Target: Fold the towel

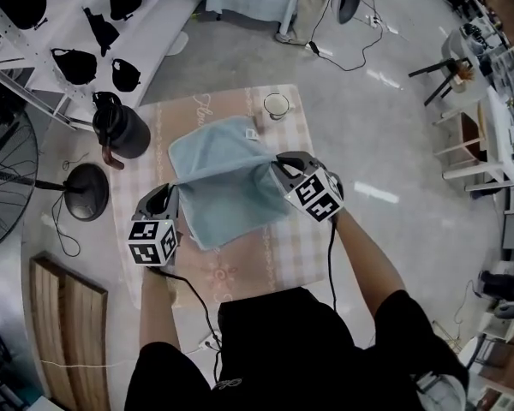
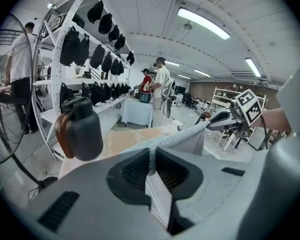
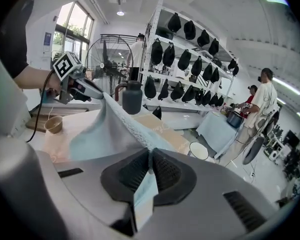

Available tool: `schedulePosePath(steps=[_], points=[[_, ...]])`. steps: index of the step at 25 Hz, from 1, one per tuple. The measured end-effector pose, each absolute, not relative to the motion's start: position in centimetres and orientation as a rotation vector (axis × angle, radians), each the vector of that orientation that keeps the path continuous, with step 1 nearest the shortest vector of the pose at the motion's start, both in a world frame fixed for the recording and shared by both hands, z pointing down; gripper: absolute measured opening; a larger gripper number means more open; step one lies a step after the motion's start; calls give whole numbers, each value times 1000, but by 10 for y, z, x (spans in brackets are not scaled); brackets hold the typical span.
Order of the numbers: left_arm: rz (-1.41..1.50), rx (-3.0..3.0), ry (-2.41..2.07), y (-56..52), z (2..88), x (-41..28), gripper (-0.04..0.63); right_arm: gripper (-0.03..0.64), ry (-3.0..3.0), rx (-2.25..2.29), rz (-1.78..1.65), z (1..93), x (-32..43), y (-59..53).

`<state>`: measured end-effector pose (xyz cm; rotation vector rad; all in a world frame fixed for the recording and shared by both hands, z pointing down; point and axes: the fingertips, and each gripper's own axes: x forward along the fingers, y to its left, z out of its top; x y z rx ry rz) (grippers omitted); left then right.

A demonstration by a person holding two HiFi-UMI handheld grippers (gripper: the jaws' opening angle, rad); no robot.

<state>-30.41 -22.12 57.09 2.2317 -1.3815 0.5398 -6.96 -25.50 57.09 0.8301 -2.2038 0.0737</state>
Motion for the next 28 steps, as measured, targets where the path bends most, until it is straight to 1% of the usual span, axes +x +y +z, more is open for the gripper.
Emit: schedulePosePath(steps=[8, 20, 21, 22, 23, 24, 25, 28], points=[[564, 2243, -1405, -286, 576, -319, 40, 25, -2164, 865, 45, 575, -85, -317], [608, 2171, -1428, -338, 604, -336, 40, 26, -2133, 889, 49, 595, -102, -378], [612, 2152, -1430, -341, 608, -337, 41, 29, -2137, 916, 57, 597, -103, -384], [618, 2130, -1429, -342, 613, -338, 59, 31, -2145, 947, 71, 598, -103, -389], [624, 2109, -1426, -341, 618, -338, 116, 82, -2155, 977, 97, 600, -102, -392], [627, 2093, -1422, -338, 622, -339, 182, 168, -2166, 1001, 133, 602, -100, -392], [627, 2081, -1421, -333, 625, -340, 213, 216, -2178, 1016, 176, 605, -96, -391], [622, 2047, -1408, -310, 638, -342, 221, 216, -2203, 1016, 298, 614, -83, -377]])
